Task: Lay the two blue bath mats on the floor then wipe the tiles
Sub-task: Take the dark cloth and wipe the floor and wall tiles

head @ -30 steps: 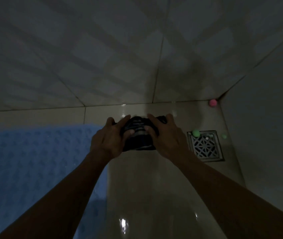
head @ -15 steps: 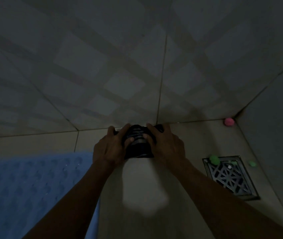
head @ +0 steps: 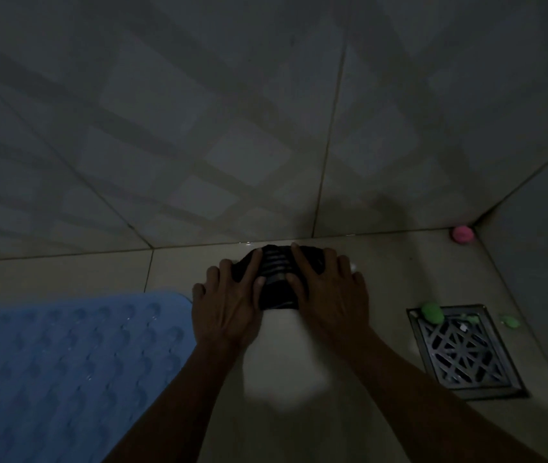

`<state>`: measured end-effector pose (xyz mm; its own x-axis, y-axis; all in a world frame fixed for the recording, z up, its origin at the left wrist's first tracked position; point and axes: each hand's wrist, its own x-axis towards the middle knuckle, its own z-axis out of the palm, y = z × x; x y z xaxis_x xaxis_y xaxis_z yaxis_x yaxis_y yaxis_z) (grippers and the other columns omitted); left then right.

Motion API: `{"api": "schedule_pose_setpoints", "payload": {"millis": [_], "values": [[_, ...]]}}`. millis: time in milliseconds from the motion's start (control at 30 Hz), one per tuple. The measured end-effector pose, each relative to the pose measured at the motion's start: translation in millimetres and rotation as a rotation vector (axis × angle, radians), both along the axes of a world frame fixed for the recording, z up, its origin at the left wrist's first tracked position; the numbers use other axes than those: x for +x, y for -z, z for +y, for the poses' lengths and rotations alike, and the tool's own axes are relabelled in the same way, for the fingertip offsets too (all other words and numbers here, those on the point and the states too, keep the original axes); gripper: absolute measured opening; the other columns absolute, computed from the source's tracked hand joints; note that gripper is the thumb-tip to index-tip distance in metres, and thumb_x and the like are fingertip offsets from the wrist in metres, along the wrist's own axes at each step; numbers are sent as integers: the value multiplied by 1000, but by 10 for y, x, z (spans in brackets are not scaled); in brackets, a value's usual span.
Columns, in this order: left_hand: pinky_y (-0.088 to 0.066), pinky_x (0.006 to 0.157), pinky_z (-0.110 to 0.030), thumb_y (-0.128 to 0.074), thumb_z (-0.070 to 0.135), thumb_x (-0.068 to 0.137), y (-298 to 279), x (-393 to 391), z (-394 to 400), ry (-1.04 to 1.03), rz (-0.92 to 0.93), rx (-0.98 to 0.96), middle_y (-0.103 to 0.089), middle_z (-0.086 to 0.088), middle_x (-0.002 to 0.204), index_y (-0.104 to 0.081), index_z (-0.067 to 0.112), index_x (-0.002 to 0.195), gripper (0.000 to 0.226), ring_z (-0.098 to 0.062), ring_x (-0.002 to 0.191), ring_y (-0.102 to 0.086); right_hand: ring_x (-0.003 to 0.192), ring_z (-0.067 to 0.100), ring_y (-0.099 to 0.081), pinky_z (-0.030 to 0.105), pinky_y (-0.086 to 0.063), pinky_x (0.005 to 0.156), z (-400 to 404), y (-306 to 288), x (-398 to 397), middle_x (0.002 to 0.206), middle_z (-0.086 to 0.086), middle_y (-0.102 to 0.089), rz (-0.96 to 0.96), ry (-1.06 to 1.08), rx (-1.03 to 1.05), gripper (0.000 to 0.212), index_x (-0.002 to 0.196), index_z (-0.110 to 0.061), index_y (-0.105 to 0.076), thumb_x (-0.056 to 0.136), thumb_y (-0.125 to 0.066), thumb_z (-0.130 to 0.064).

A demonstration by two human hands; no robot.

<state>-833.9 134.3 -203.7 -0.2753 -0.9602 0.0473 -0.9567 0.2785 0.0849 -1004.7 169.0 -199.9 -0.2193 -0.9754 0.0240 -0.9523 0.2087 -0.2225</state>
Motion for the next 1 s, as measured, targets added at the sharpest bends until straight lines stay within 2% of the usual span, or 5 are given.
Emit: {"api": "schedule_pose_setpoints", "payload": {"millis": [200, 533, 700, 833, 1000], "values": [[-45, 76, -39, -18, 52, 103, -40, 80, -192, 25, -5, 14, -50, -12, 115, -22, 38, 155, 54, -30, 96, -51, 123, 33, -44, 41, -45, 85, -117, -18, 2, 143, 9, -35, -63, -13, 101, 59, 156, -40, -22, 101, -27, -61], [-43, 74, -39, -22, 54, 102, -73, 93, -112, 15, -43, 38, -49, -12, 119, -18, 38, 157, 57, -30, 98, -52, 117, 35, -50, 37, -40, 70, -43, -15, 24, 148, 11, -36, -20, -17, 132, 66, 159, -38, -16, 100, -25, -66], [-43, 70, -37, -21, 55, 101, -87, 140, 30, 16, -38, 39, -50, -12, 120, -19, 36, 158, 60, -29, 96, -54, 116, 34, -52, 36, -39, 69, 58, -35, 36, 149, 10, -34, -8, -40, 152, 67, 159, -38, -12, 100, -23, -67], [-43, 67, -36, -22, 54, 102, -52, 191, 137, 27, -27, 46, -51, -13, 120, -21, 34, 157, 59, -29, 96, -55, 117, 35, -51, 41, -46, 78, 168, -51, 69, 153, 11, -29, -32, -56, 184, 68, 160, -37, -8, 100, -22, -66], [-46, 64, -38, -29, 53, 102, -52, 263, 326, 17, -24, 41, -53, -14, 117, -27, 33, 155, 57, -31, 94, -56, 102, 38, -60, 36, -36, 65, 329, -10, 150, 145, 14, -43, 8, -50, 116, 66, 159, -33, -23, 101, -31, -65]]}}
